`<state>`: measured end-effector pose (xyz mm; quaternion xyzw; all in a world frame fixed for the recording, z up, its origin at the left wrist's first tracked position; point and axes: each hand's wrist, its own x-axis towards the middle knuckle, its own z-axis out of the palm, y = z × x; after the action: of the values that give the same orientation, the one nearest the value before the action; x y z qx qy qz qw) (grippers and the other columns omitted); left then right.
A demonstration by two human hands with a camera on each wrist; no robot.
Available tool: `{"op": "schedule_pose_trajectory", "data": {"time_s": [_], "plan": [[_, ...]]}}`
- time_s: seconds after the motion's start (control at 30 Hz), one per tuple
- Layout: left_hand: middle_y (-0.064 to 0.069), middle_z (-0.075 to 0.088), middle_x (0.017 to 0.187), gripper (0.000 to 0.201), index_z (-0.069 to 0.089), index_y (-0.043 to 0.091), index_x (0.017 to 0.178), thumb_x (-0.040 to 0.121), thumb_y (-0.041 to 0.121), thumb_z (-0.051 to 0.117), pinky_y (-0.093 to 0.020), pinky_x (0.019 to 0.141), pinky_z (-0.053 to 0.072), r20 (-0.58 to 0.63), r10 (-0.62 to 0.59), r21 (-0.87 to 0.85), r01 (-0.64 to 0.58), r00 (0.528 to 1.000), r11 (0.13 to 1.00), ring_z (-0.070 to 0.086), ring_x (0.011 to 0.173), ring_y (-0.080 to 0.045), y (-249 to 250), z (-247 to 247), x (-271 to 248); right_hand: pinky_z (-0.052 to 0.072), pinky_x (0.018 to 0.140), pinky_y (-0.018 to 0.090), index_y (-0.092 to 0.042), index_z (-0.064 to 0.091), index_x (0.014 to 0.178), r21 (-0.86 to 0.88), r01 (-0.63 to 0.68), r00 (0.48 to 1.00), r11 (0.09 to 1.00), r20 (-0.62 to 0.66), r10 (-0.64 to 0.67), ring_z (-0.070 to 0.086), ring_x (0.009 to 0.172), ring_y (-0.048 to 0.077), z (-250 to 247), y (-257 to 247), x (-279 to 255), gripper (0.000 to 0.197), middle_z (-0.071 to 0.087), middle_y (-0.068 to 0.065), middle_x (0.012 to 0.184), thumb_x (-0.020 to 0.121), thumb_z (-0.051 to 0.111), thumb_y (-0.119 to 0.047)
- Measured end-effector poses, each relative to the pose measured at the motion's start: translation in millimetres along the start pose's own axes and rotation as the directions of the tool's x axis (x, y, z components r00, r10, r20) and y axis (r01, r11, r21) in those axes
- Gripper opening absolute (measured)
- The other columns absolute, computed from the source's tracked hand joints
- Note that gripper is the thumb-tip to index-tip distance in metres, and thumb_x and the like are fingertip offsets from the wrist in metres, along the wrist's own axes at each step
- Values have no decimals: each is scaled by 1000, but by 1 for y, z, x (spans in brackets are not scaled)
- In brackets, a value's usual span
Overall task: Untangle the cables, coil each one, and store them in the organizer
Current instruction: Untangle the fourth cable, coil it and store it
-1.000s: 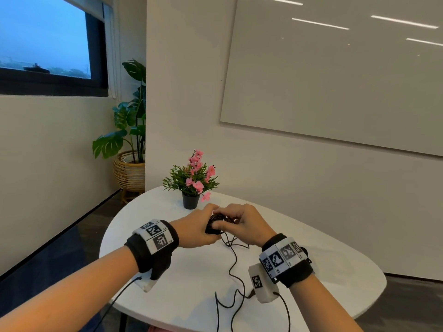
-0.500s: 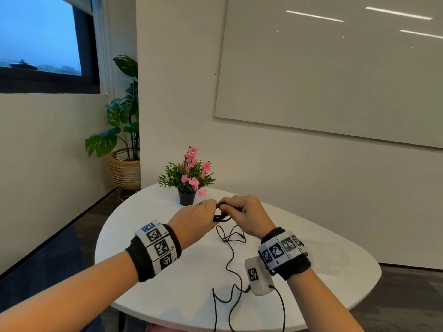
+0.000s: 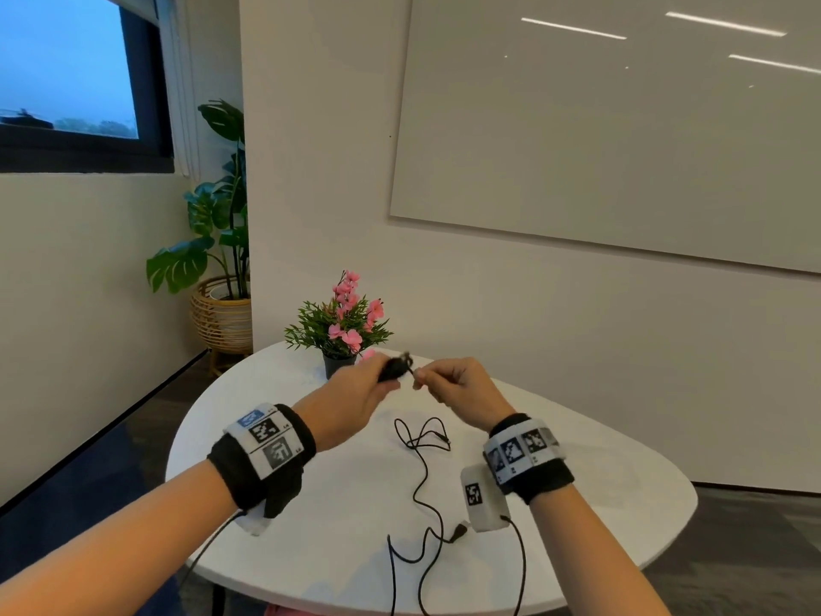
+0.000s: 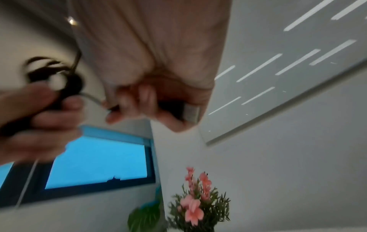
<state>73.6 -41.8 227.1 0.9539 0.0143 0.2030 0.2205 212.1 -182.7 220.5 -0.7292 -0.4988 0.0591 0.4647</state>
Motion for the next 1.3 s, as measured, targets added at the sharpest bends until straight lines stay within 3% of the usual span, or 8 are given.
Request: {"op": "schedule_pose_trajectory", "data": {"time_s": [0.13, 0.2, 0.33, 0.43, 0.57, 0.87, 1.07, 1.3], "plan": [[-5, 47, 77, 19, 45, 4, 112, 100, 17, 38, -22, 49, 31, -9, -220, 94, 220, 975, 971, 42, 64, -17, 1, 3, 7, 42, 70, 26, -11, 67, 96, -365, 54, 997, 930, 70, -30, 56, 73, 7, 37, -5, -12, 26, 64, -6, 82, 98, 45, -25], [-10, 36, 65, 18, 49, -10, 95, 93, 8, 47, -31, 51, 31, 76, -295, 510, 217, 953, 833, 40, 62, -21, -1, 8, 4, 45, 82, 35, -8, 59, 113, -519, 142, 981, 843, 186, -50, 57, 92, 24, 50, -13, -21, 28, 61, 8, 107, 97, 38, -18], [-5, 50, 54, 43, 56, 5, 67, 36, 2, 86, -18, 32, 35, 99, -193, 547, 108, 976, 830, 49, 38, -13, -31, 18, 4, 39, 71, 36, 2, 59, 102, -596, 299, 945, 746, 294, -144, 53, 86, 33, 51, -34, -25, 21, 52, 17, 102, 94, 42, -6], [-3, 57, 65, 36, 58, 11, 73, 46, 8, 82, -18, 40, 39, 135, -41, 649, -57, 990, 758, 54, 47, -13, -27, 26, -3, 34, 63, 31, 2, 66, 91, -608, 427, 902, 670, 340, -267, 54, 77, 28, 41, -48, -16, 16, 57, 16, 90, 91, 51, -1], [-12, 56, 108, 18, 51, 7, 109, 95, 7, 41, -28, 75, 40, 268, 25, 435, -144, 963, 889, 53, 89, -23, -19, 31, -4, 36, 62, 13, -6, 75, 84, -474, 449, 892, 757, 291, -346, 52, 69, 11, 14, -53, 1, 8, 66, 8, 81, 81, 68, -9], [2, 50, 95, 23, 48, 11, 115, 99, 25, 41, -19, 64, 31, -36, -44, -1, 44, 998, 999, 45, 80, -10, -14, 25, -1, 47, 70, 19, -14, 75, 87, 135, 76, 989, 988, -135, -57, 61, 71, 4, 5, 14, 8, 14, 68, -10, 71, 79, 71, -3], [-16, 61, 104, 25, 51, 3, 117, 98, 18, 43, -28, 72, 38, -220, -194, -134, 167, 956, 977, 56, 93, -28, -14, 40, 4, 40, 72, 8, -9, 69, 110, -15, 42, 984, 999, -174, -44, 52, 76, -5, 33, 21, -7, 24, 52, -12, 86, 89, 59, -3], [-2, 58, 80, 17, 53, 12, 95, 99, 20, 39, -28, 65, 38, -215, -273, -201, 231, 938, 952, 53, 72, -20, -15, 46, 13, 44, 65, 13, -16, 72, 97, -238, 223, 897, 945, -330, -295, 50, 71, -5, 46, 8, -20, 19, 49, -10, 77, 81, 67, -6]]}}
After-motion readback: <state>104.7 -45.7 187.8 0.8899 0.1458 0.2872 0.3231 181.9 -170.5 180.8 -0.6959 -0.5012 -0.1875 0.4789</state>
